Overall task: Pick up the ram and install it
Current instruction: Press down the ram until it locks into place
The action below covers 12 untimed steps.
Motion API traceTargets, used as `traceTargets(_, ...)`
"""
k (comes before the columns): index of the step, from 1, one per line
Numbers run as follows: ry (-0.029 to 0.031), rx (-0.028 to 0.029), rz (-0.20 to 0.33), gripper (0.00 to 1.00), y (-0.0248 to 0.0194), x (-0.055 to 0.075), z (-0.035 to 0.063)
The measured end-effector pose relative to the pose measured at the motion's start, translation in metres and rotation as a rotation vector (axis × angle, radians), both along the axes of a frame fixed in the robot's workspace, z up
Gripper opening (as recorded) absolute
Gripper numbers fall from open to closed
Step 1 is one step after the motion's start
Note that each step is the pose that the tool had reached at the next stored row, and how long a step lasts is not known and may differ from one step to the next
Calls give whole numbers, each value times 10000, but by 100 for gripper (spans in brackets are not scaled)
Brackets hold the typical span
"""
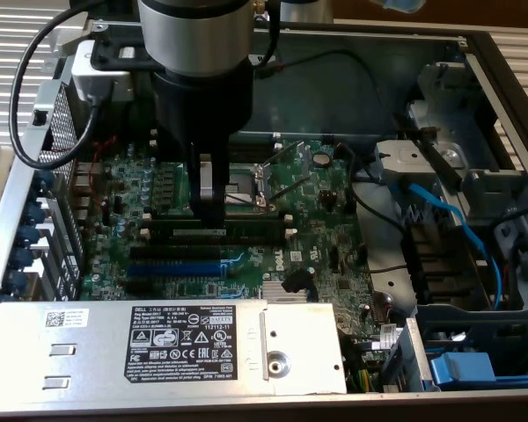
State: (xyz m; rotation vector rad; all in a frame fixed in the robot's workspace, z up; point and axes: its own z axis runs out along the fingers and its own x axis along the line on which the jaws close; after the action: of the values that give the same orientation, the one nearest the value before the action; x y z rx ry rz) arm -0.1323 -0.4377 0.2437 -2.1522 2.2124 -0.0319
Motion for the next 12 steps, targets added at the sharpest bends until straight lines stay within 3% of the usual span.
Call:
traceTargets(5, 0, 0, 0, 33, 0, 0, 0)
traceTargets(6, 0, 0, 0, 31, 0, 0, 0)
traceTargets(7, 0, -1, 0, 17, 0, 0, 0)
traceTargets(8, 0, 0, 0, 11, 0, 0, 0)
traceTargets(12, 0, -1, 0, 11, 0, 0, 0)
